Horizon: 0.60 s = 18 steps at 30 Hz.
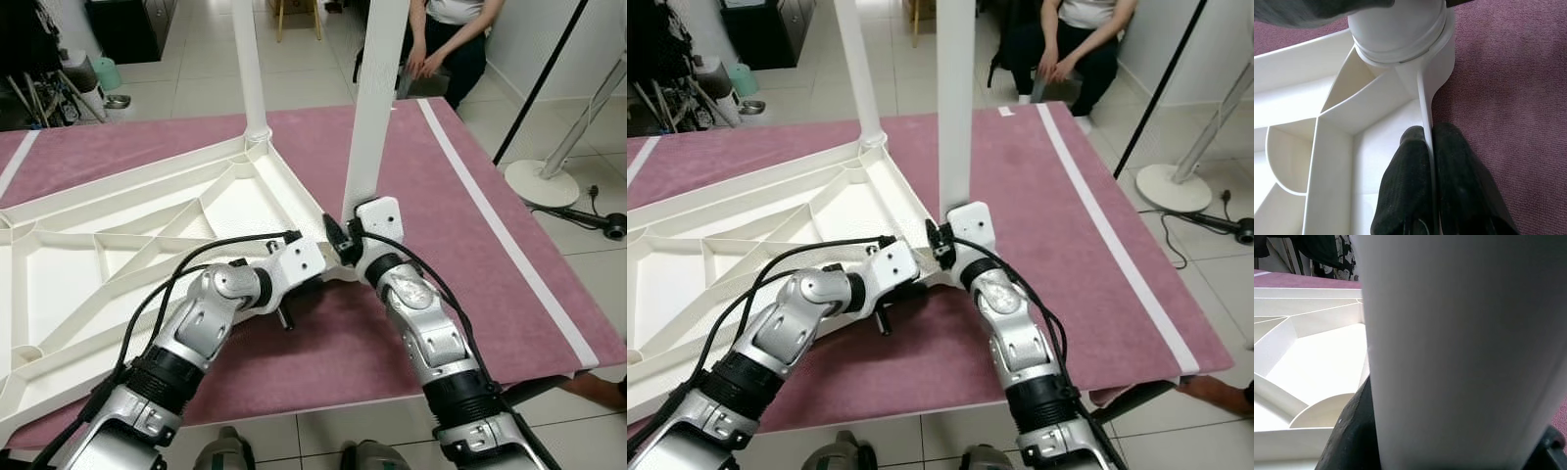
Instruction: Building children table
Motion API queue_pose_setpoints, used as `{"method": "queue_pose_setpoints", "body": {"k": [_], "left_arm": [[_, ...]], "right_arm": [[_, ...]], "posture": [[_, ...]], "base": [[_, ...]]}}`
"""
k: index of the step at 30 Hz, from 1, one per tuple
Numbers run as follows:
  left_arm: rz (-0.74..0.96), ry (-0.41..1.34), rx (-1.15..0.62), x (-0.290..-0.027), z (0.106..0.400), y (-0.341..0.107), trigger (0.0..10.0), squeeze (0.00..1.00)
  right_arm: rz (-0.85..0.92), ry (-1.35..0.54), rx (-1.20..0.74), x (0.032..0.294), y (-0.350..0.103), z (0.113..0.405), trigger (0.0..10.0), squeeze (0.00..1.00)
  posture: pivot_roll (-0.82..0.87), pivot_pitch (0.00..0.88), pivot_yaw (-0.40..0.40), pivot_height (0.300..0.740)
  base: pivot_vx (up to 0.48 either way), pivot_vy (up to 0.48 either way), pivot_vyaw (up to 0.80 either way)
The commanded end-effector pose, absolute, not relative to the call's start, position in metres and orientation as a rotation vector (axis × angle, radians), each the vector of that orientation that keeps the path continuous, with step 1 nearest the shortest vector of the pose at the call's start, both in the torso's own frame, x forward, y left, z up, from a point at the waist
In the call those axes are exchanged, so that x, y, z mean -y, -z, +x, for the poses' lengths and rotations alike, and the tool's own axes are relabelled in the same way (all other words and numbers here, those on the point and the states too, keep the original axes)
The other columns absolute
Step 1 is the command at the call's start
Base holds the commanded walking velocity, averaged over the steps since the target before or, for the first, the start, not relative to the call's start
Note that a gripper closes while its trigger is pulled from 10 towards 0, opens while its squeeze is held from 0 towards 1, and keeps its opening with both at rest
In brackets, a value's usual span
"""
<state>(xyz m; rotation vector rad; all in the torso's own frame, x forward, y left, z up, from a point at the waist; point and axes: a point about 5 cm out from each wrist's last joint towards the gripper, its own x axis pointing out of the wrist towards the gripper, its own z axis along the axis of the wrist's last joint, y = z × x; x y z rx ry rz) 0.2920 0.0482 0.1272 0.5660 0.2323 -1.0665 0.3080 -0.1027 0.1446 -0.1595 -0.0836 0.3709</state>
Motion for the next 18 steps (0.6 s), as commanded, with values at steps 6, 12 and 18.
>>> {"method": "queue_pose_setpoints", "body": {"k": [6,12,18], "left_arm": [[0.542,0.776,-0.045,-0.0614,0.3053,-0.1454,10.0,0.0],[0.542,0.775,-0.048,-0.0623,0.3042,-0.1453,10.0,0.0],[0.546,0.781,-0.055,-0.0632,0.3025,-0.1427,10.0,0.0]], "right_arm": [[-0.207,-0.386,0.051,0.1022,-0.1379,0.3076,10.0,0.0],[-0.206,-0.39,0.052,0.1015,-0.1372,0.3072,10.0,0.0],[-0.207,-0.392,0.051,0.1015,-0.137,0.3069,10.0,0.0]], "posture": [[0.01,0.0,0.0,0.74],[0.02,0.0,0.0,0.74],[0.02,0.0,0.0,0.74]], "base": [[0.0,0.0,0.0],[0.0,0.0,0.0],[0.0,0.0,0.0]]}}
